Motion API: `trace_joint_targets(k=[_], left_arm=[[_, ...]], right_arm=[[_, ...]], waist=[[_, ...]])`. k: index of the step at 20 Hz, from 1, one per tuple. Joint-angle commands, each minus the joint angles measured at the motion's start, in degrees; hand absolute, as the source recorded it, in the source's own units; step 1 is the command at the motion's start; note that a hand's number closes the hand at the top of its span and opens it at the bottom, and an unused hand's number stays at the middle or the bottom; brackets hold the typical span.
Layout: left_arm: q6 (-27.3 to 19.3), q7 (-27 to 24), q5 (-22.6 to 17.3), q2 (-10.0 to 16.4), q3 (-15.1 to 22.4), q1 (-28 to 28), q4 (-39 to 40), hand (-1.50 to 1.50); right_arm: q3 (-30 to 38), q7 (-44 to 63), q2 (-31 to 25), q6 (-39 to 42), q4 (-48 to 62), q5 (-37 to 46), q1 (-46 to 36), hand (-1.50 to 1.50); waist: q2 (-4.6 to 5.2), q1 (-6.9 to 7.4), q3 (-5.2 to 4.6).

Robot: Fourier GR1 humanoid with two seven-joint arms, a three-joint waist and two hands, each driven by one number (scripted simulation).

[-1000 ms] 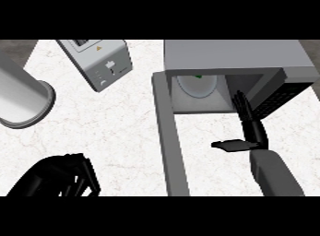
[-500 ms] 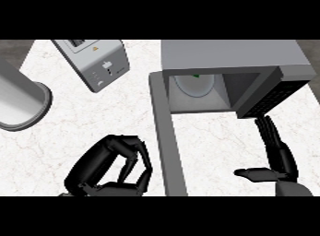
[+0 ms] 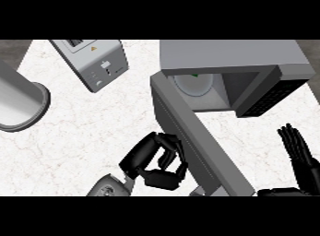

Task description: Pick up the milk, place it into the microwave and close the microwave

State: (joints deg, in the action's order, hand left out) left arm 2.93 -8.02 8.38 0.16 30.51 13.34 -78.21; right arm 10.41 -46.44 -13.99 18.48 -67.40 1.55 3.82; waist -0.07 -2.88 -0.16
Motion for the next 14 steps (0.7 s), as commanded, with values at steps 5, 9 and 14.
trace_joint_targets(k=[5,9,14], left_arm=[[-17.4,-14.9,-9.2,-0.1,9.1,8.7,19.7,1.50],[-25.0,-16.7,-15.3,-0.1,16.1,11.8,23.2,1.50],[-23.4,-13.4,-25.0,-0.1,18.7,19.2,27.3,1.50]], right_arm=[[-0.4,3.8,-2.1,8.8,-14.8,-8.7,5.7,-1.50],[-1.9,8.5,-1.5,9.0,-22.6,-11.5,8.1,-1.50],[-0.4,13.8,-5.4,11.3,-28.7,-16.1,8.0,-1.50]], waist=[[0.53,-1.40,-0.08],[0.64,-2.71,-0.12],[0.92,-4.31,-0.16]])
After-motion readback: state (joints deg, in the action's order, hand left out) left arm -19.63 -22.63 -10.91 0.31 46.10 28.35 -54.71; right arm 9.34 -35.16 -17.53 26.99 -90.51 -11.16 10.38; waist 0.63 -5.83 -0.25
